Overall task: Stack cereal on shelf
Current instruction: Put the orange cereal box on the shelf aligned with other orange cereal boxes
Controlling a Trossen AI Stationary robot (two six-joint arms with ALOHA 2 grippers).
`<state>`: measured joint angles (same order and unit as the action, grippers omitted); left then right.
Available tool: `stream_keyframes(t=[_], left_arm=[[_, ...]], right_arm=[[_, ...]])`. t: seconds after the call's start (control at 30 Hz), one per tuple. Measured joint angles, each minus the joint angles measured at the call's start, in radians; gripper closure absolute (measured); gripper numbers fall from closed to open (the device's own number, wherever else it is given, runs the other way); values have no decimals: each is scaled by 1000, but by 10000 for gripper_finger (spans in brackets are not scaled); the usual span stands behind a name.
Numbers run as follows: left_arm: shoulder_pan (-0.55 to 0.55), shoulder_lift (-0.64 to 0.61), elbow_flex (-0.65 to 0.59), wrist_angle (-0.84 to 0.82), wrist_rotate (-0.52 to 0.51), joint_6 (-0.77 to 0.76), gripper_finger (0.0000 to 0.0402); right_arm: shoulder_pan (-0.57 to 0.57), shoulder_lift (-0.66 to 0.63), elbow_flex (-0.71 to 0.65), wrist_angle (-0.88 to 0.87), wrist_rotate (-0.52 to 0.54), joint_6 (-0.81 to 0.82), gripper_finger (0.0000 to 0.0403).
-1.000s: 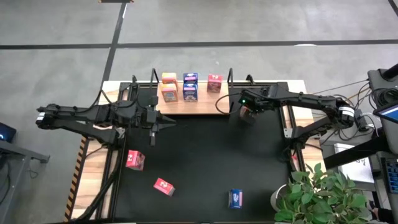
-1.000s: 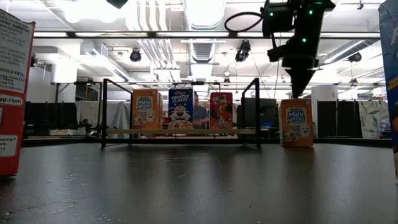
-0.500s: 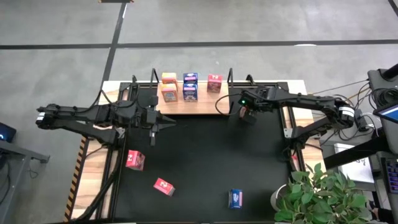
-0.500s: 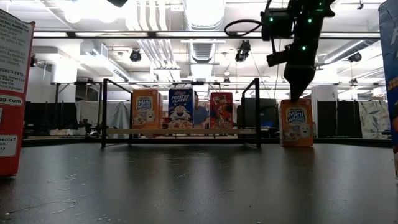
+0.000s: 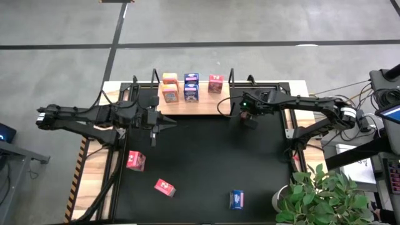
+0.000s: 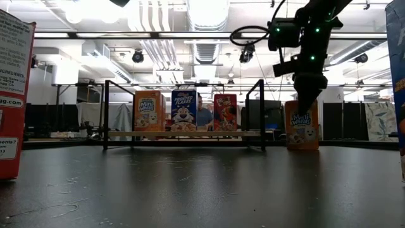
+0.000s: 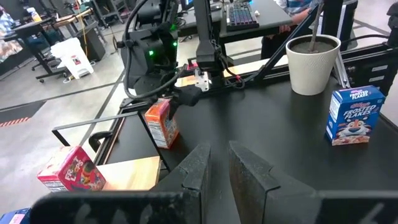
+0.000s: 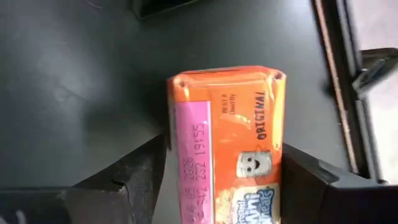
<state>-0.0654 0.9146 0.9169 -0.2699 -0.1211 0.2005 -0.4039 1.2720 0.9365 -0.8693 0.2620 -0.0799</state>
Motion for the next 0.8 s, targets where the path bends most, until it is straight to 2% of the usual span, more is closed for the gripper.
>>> stream_keyframes(t=[0.33, 0.53, 0.73, 0.8], left_arm=[[0, 0, -1, 0, 1, -10, 363], [0, 0, -1, 0, 2, -27, 363], [-1, 0, -5, 1, 19, -37, 363], [-1, 0, -14, 1, 26, -34, 363]], right_arm=[[-1, -2, 28, -1, -35, 18, 233], [0, -2, 40, -3, -39, 42, 259], [33, -2, 84, -15, -199, 115, 259], [68, -3, 98, -9, -218, 135, 260]])
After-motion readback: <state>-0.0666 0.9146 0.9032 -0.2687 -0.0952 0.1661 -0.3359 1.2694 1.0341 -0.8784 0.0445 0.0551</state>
